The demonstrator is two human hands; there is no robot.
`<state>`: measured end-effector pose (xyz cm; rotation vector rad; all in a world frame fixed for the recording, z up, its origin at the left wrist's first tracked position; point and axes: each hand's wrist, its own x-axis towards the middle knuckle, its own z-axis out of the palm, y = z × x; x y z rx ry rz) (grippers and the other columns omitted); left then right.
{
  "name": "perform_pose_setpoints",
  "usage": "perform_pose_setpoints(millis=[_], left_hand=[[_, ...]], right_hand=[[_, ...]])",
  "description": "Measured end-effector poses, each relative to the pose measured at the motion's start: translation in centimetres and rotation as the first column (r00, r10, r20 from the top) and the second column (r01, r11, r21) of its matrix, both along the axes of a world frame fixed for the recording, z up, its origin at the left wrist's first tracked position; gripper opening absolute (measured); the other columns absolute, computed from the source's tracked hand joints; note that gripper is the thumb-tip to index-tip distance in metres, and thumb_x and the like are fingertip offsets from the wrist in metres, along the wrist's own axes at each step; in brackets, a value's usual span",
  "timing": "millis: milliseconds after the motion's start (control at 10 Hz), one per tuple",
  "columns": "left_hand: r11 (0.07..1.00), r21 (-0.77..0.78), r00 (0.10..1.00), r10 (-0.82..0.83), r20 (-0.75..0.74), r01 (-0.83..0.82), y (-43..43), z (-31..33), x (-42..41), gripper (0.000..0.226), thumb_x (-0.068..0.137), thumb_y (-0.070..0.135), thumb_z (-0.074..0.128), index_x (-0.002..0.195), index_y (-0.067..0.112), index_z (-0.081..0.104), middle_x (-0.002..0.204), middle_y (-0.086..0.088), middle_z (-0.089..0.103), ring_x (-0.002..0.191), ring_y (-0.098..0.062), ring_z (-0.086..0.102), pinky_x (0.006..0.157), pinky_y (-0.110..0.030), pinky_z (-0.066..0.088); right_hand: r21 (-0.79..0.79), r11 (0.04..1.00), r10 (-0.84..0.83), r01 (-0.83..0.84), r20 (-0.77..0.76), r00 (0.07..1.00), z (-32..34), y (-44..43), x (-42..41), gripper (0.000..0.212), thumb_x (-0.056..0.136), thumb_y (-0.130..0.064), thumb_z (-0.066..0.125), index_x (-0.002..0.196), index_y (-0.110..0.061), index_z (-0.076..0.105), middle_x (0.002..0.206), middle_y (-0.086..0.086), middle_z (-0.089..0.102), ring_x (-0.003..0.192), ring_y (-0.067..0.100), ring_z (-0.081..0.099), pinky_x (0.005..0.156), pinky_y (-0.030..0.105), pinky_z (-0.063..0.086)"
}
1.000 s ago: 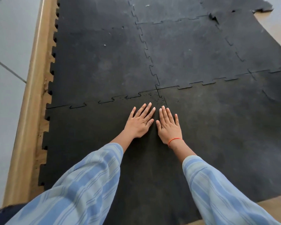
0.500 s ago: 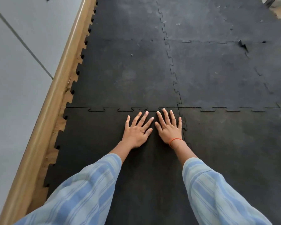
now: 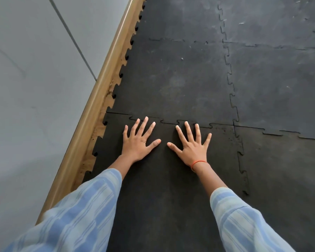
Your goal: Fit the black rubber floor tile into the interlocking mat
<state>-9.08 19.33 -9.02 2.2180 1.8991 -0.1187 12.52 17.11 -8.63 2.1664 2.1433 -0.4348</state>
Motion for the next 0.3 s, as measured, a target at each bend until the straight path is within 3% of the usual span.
perform_pose_setpoints(millis=[100, 200, 300], left_hand=[[0.999, -0.045, 1.0, -0.009, -0.022, 0.008, 0.0, -0.1, -0.4, 0.077, 0.079, 0.083, -0.001, 0.148, 0.05, -0.013, 0.16, 0.015, -0.021, 0.149, -0.018, -0.013, 0.116, -0.054, -0.007], [0.964, -0.264, 0.999, -0.03, -0.041, 0.018, 0.9, 2.8, -0.1, 0.076, 0.086, 0.078, 0.013, 0.148, 0.047, -0.019, 0.157, 0.012, -0.031, 0.148, -0.021, -0.021, 0.116, -0.057, -0.009], [0.844, -0.535, 0.997, -0.063, -0.041, 0.031, 2.3, 7.5, 1.4, 0.077, 0.094, 0.064, 0.035, 0.155, 0.036, -0.004, 0.162, 0.004, -0.018, 0.151, -0.026, -0.008, 0.117, -0.059, -0.001]], right_hand=[[-0.034, 0.999, -0.016, 0.016, -0.013, 1.0, 0.1, -0.1, -0.1, 0.079, 0.073, -0.086, 0.004, 0.144, -0.054, -0.01, 0.16, -0.016, -0.015, 0.146, 0.021, -0.024, 0.105, 0.063, -0.023], [-0.172, 0.985, 0.003, -0.007, -0.025, 1.0, 2.1, 0.5, -0.4, 0.079, 0.077, -0.084, 0.015, 0.144, -0.053, -0.012, 0.158, -0.016, -0.022, 0.144, 0.021, -0.028, 0.107, 0.064, -0.019], [-0.481, 0.877, -0.072, -0.009, -0.151, 0.986, 6.5, 2.1, 0.0, 0.08, 0.086, -0.07, 0.038, 0.149, -0.044, -0.004, 0.161, -0.01, -0.013, 0.148, 0.025, -0.015, 0.116, 0.061, 0.0]])
